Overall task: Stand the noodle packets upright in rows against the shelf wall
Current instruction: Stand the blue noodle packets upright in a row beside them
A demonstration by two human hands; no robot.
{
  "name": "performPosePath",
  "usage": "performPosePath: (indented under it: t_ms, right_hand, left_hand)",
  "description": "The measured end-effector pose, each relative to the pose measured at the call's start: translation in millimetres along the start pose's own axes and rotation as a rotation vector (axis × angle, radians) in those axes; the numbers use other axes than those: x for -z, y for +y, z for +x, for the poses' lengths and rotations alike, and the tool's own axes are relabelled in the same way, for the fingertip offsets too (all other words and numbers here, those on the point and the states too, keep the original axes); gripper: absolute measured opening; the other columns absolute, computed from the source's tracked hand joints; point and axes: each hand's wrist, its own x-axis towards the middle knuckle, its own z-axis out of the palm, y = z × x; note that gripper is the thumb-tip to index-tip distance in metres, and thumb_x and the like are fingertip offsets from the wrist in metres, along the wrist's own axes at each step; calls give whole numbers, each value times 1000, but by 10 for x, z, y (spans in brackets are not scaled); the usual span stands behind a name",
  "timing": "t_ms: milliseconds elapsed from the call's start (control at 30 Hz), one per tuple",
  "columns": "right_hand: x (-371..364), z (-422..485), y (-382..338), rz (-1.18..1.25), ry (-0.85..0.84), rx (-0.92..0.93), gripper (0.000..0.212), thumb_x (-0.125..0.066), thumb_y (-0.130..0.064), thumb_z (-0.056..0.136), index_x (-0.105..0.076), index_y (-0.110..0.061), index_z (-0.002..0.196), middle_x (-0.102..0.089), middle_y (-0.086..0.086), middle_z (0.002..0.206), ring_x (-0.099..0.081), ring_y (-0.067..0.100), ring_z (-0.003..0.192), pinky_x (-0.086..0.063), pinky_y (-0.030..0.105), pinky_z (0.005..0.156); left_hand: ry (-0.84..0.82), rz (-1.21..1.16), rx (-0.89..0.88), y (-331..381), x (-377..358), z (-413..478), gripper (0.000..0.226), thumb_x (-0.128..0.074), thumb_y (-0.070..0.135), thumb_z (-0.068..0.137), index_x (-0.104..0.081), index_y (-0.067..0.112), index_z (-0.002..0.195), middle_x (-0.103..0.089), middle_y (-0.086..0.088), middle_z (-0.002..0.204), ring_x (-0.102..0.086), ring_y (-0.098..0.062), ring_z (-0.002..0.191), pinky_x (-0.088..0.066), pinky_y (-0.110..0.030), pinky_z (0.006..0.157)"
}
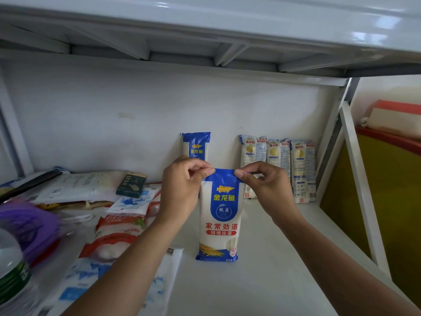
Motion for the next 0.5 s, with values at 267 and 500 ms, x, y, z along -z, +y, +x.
performPosePath:
  t_ms: [267,500]
  right_hand:
    - [-20,-35,57,331,-141,-184,30,-75,-29,81,-65,-15,106,-80,4,104,-77,22,100,-64,32,75]
    - [16,-139,266,49,-464,-348,44,-83,-23,83,-64,-24,123,-78,-6,113,-76,18,104,-61,40,90]
  left_hand:
    - [-103,-472,327,-26,-26,-10,23,-75,21,88,-72,16,109,-76,2,105,-77,-15,94,-64,-31,68]
    - [-264,-522,483,-108,-40,-43,33,-81,14,83,-69,13,113,-79,-3,108,-78,-20,95,-61,-29,71]
